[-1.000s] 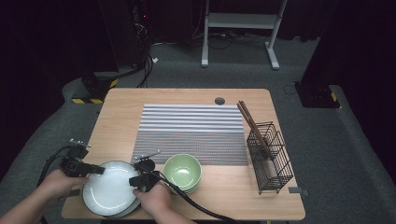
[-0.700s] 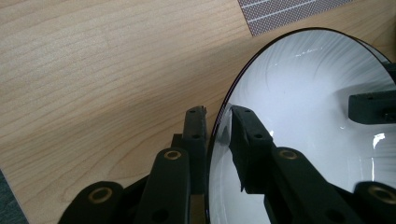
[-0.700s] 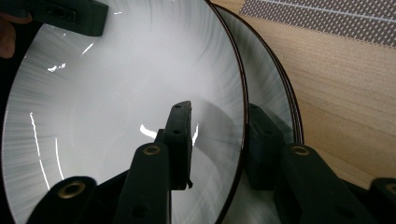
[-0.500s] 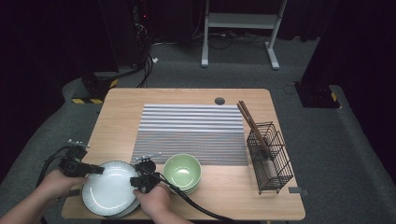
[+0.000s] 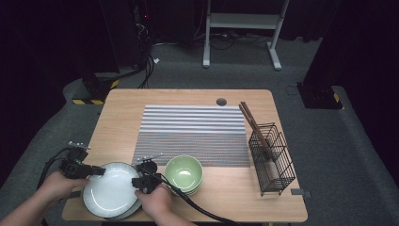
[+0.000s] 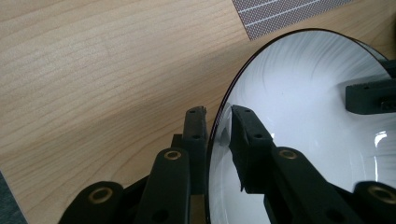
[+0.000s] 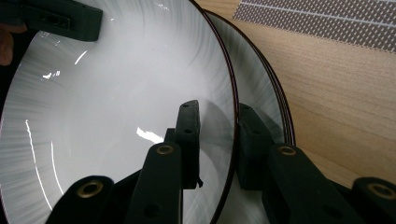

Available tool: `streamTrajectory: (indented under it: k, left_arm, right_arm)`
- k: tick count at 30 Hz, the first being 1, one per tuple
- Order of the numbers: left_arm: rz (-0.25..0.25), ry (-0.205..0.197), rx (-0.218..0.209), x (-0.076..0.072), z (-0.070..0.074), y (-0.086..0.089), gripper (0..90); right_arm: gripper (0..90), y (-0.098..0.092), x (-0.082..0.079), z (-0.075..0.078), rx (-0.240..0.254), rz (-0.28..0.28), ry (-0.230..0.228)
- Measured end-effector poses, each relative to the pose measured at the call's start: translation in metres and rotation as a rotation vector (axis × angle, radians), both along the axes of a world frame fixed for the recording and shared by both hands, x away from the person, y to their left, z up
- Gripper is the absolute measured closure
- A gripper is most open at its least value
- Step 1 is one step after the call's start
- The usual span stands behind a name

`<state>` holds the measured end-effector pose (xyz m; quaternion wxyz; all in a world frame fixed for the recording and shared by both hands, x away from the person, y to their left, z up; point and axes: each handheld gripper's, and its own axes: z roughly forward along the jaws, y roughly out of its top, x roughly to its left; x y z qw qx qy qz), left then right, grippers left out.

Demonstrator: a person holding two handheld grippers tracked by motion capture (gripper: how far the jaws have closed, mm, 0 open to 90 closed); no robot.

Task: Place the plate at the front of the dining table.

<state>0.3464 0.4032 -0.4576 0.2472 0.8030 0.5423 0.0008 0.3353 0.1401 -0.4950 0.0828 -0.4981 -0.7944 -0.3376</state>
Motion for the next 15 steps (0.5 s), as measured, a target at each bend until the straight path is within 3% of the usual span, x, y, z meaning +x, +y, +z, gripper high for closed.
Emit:
streamTrajectory:
  k: [6, 11, 15]
  left_arm:
    - [-0.029, -0.017, 0.046, 0.0001, 0.0011, -0.0062, 72.7]
    - [-0.005, 0.007, 0.011, 0.0024, 0.001, -0.0023, 75.0]
    - [0.004, 0.016, 0.012, 0.0034, 0.0014, -0.0027, 75.5]
  right_arm:
    - [74.1, 0.0003, -0.0002, 0.0004, -0.002, -0.007, 0.0]
    - [74.1, 0.0001, 0.0001, 0.0004, 0.0, -0.008, 0.002]
    - [74.3, 0.0002, -0.0001, 0.0004, 0.001, -0.011, 0.004]
